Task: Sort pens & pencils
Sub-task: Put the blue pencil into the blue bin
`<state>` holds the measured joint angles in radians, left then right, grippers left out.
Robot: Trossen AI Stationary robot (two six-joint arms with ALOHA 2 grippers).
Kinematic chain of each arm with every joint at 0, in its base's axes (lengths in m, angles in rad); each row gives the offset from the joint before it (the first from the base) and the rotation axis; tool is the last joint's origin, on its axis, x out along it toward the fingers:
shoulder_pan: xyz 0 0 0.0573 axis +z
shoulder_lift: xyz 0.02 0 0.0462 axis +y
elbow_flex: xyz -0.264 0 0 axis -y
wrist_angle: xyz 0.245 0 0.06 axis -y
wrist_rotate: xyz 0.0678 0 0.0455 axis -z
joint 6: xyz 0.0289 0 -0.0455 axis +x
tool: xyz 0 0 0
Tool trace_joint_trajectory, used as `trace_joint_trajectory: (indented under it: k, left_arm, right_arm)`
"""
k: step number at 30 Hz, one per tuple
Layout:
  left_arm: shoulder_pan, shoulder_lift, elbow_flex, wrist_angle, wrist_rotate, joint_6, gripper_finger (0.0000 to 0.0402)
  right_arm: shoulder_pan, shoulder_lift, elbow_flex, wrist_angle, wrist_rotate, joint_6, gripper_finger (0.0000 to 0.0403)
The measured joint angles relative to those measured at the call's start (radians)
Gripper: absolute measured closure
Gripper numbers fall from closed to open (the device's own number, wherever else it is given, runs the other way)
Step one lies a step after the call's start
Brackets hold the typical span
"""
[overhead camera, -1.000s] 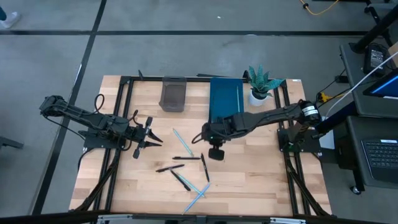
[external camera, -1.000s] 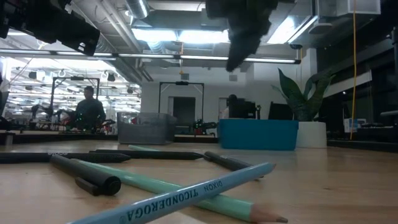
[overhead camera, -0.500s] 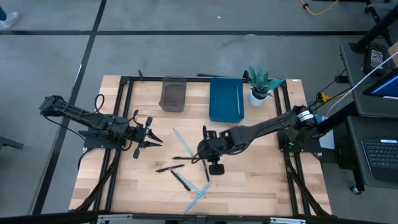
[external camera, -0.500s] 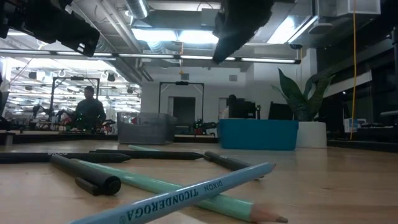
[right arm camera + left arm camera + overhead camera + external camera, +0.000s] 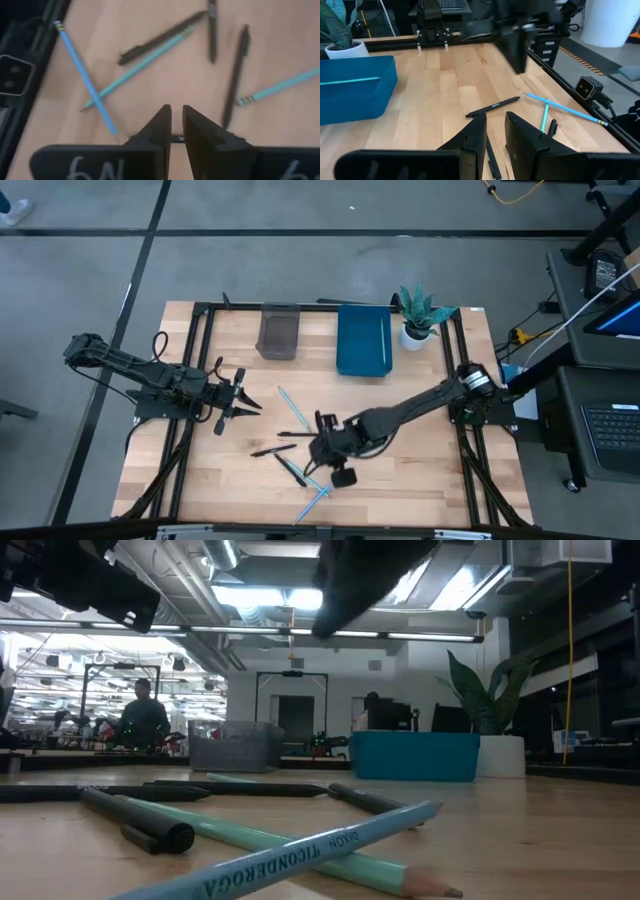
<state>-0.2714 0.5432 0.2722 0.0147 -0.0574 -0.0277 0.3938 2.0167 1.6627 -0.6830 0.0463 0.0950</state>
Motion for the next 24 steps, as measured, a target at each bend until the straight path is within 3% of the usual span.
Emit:
trace_joint_trajectory:
  k: [15, 24]
  left_arm:
    - [0.0, 0.0, 0.0, -0.009, 0.0, -0.038, 0.0337]
    - [0.0, 0.0, 0.0, -0.03, 0.0, -0.061, 0.0337]
  right_arm:
    - [0.048, 0.339, 0.476, -0.327, 0.007, -0.048, 0.0353]
    - [0.101, 0.369, 0.536, -0.342, 0.008, -0.036, 0.0353]
